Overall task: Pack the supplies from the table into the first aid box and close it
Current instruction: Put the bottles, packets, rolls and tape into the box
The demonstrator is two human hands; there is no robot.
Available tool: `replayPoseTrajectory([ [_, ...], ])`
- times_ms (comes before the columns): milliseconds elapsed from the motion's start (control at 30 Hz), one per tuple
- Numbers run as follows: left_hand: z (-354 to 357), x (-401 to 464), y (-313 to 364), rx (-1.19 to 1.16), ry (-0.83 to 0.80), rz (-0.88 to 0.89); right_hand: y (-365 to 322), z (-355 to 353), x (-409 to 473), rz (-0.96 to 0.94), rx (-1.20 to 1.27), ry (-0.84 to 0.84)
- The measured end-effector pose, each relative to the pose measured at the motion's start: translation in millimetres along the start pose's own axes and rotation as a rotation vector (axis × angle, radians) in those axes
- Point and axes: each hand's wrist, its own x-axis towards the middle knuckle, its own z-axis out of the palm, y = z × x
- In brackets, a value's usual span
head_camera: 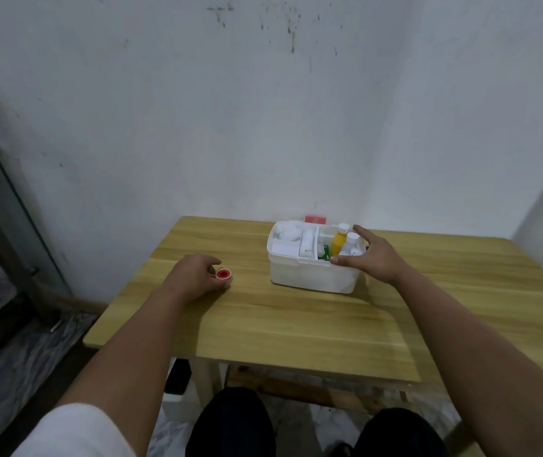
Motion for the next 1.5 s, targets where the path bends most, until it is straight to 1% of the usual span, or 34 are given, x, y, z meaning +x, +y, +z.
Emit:
replayPoseTrajectory([
  [333,8.7,4.7,11.3,0.02,0.01,0.074,0.7,0.9,-0.7,0.009,0.009,0.009],
  [467,10.2,5.3,16.6,0.015,0.004,0.063,-0.4,0.9,-1.0,0.009,0.0,0.009],
  [600,8.5,9.4,31.6,-0.046,0.065,0.074,-0.8,0.7,-1.4,0.017,-0.011,0.003],
  [700,-0.3,16.1,57.1,-0.151,0.134,0.153,-1.4,0.8,-1.8,0.02,-0.017,0.002],
  [867,-10.6,27.9,105.6,-0.176,0.195,0.317,-0.8,0.4,-1.8,0.027,-0.009,0.002],
  [1033,-9.3,36.7,133.4,-0.112,0.203,0.377,-0.7,0.1,-2.2,0.036,-0.002,-0.003],
  [1133,-2.9,39.0,144.1,-0.007,0.172,0.408,0.2,0.3,-2.0,0.037,0.006,-0.003],
  [1267,4.0,41.8,151.6,0.137,0.084,0.383,-0.1,0.0,-2.0,0.03,0.017,-0.003],
  [1367,5.2,44.4,155.9,0.243,0.053,0.375,1.4,0.5,-1.2,0.031,0.023,-0.002],
  [1500,5.4,46.8,159.8,0.27,0.027,0.369,3.7,0.7,0.3,0.028,0.03,-0.001],
])
